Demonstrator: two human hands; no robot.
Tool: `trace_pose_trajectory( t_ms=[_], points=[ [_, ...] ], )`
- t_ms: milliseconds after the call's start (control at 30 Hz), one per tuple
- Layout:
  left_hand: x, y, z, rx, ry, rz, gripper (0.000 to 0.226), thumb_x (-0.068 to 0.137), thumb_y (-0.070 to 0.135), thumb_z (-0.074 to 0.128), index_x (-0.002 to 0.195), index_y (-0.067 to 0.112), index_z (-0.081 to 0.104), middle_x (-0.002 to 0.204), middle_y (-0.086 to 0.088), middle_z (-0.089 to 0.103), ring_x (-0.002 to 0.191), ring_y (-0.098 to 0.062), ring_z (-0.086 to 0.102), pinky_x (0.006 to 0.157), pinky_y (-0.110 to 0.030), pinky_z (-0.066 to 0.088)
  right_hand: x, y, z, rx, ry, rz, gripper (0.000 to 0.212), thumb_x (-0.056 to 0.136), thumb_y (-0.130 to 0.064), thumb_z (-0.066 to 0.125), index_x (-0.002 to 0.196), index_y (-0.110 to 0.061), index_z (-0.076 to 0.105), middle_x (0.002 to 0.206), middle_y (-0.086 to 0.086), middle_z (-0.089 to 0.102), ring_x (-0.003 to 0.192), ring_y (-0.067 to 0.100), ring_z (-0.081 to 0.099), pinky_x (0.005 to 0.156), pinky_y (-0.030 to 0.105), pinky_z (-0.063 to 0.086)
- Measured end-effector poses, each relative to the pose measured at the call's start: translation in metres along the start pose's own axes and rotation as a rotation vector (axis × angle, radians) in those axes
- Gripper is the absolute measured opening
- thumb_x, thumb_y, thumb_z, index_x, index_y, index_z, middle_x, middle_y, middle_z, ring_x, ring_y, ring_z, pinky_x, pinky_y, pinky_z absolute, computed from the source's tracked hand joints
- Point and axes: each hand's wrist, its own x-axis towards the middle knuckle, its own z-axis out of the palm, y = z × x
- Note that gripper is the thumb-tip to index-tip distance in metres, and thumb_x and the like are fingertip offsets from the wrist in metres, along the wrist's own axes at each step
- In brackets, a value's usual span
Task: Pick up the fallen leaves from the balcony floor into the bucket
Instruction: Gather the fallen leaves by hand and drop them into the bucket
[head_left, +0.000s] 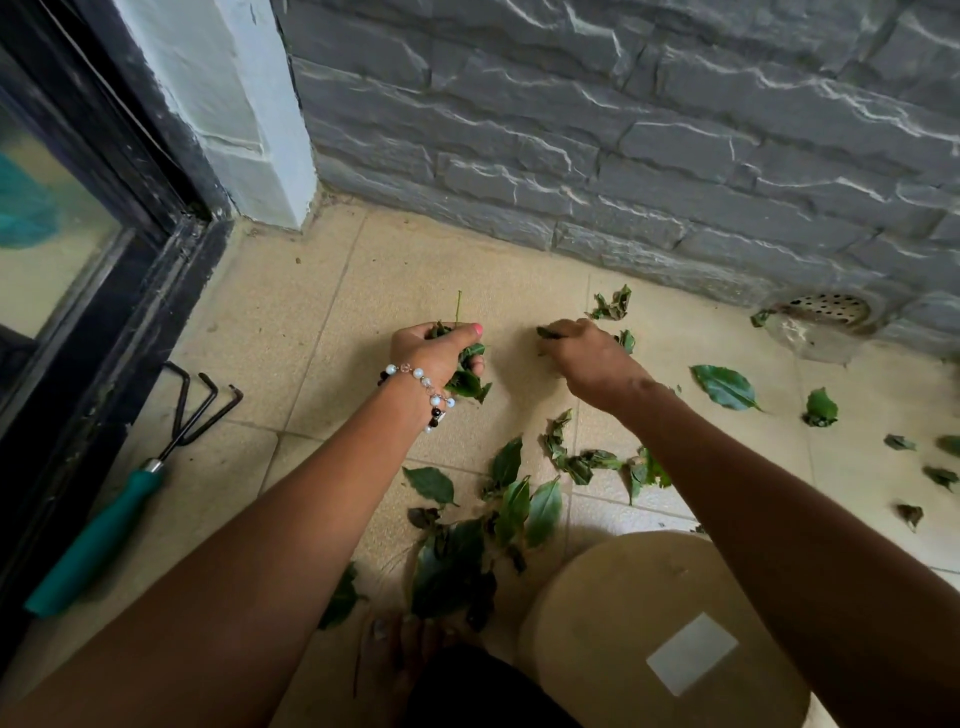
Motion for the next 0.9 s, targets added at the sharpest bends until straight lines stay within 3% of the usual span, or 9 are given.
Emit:
trace_pose_trajectory(
  t_ms=[100, 233, 367, 467, 533, 567, 633, 733, 900],
  points=[
    [-0.006, -0.005, 0.002, 0.01, 0.005, -0.012, 0.015, 0.081, 0.006, 0.076, 0.089, -0.005, 0.067, 0.068, -0.017, 0.066, 0.042, -0.018, 0.058, 0.048, -0.026, 0.054, -0.006, -0.007, 0.002, 0.06, 0.106, 0.058, 0.027, 0.092, -0.001, 0.052, 0.114, -0.005, 0.068, 0.113, 0.014, 0.065, 0.099, 0.028, 0.063, 0.088, 0.035, 0.052],
    [-0.015, -0.012, 0.006, -0.004, -0.006, -0.04, 0.014, 0.08, 0.007, 0.077, 0.079, 0.0, 0.065, 0.068, -0.018, 0.066, 0.046, -0.023, 0.06, 0.053, -0.032, 0.056, -0.007, -0.022, -0.019, 0.6, 0.298, 0.247, 0.018, 0.081, -0.003, 0.072, 0.098, -0.009, 0.077, 0.098, 0.007, 0.074, 0.086, 0.019, 0.069, 0.087, 0.026, 0.053],
    [-0.022, -0.014, 0.012, 0.008, 0.041, -0.076, 0.024, 0.082, 0.03, 0.077, 0.083, 0.009, 0.065, 0.091, -0.015, 0.071, 0.071, -0.028, 0.069, 0.073, -0.044, 0.06, -0.018, -0.047, -0.037, 1.075, 0.234, 0.25, 0.019, 0.073, 0.0, 0.08, 0.09, -0.006, 0.076, 0.085, 0.008, 0.075, 0.078, 0.024, 0.072, 0.082, 0.037, 0.059],
    [-0.024, -0.016, 0.016, 0.161, 0.115, -0.13, 0.056, 0.089, 0.058, 0.056, 0.109, 0.007, 0.062, 0.113, -0.006, 0.06, 0.105, -0.031, 0.061, 0.096, -0.043, 0.05, -0.027, -0.063, -0.038, 0.961, 0.208, 0.234, 0.019, 0.081, -0.004, 0.073, 0.1, -0.008, 0.075, 0.095, 0.008, 0.075, 0.088, 0.022, 0.071, 0.086, 0.029, 0.056],
    [-0.025, -0.018, 0.016, 0.181, 0.096, -0.197, 0.073, 0.084, 0.073, 0.048, 0.119, 0.009, 0.058, 0.117, -0.006, 0.06, 0.105, -0.032, 0.061, 0.093, -0.043, 0.051, -0.032, -0.068, -0.039, 0.773, 0.12, 0.149, 0.024, 0.091, -0.003, 0.06, 0.11, -0.01, 0.073, 0.108, 0.008, 0.072, 0.101, 0.019, 0.065, 0.091, 0.027, 0.051],
    [-0.025, -0.018, 0.017, 0.163, 0.068, -0.216, 0.073, 0.08, 0.076, 0.05, 0.111, 0.01, 0.059, 0.113, -0.009, 0.062, 0.098, -0.032, 0.063, 0.087, -0.044, 0.054, -0.034, -0.068, -0.039, 0.743, 0.062, 0.124, 0.029, 0.092, 0.001, 0.054, 0.113, -0.009, 0.07, 0.112, 0.01, 0.07, 0.104, 0.021, 0.063, 0.093, 0.029, 0.051],
    [-0.026, -0.021, 0.021, 0.109, 0.015, -0.225, 0.062, 0.077, 0.071, 0.06, 0.09, 0.01, 0.062, 0.103, -0.013, 0.066, 0.091, -0.032, 0.066, 0.082, -0.047, 0.057, -0.036, -0.068, -0.04, 0.771, 0.029, 0.147, 0.032, 0.089, 0.007, 0.049, 0.114, -0.007, 0.064, 0.11, 0.015, 0.069, 0.103, 0.023, 0.064, 0.086, 0.029, 0.054],
    [-0.027, -0.022, 0.031, 0.076, -0.023, -0.201, 0.039, 0.081, 0.049, 0.072, 0.068, 0.013, 0.066, 0.087, -0.013, 0.069, 0.092, -0.033, 0.068, 0.087, -0.051, 0.055, -0.035, -0.061, -0.043, 0.789, 0.141, 0.243, 0.029, 0.084, 0.004, 0.063, 0.101, -0.014, 0.048, 0.091, 0.011, 0.072, 0.082, 0.017, 0.068, 0.057, 0.015, 0.048],
    [-0.024, -0.023, 0.041, 0.076, -0.005, -0.147, 0.029, 0.074, 0.027, 0.083, 0.077, 0.005, 0.064, 0.072, -0.014, 0.069, 0.072, -0.029, 0.069, 0.081, -0.05, 0.058, -0.032, -0.03, -0.052, 0.881, 0.083, 0.283, 0.023, 0.071, -0.014, 0.083, 0.081, -0.012, 0.062, 0.075, -0.001, 0.063, 0.069, 0.012, 0.058, 0.057, 0.02, 0.044]
  ],
)
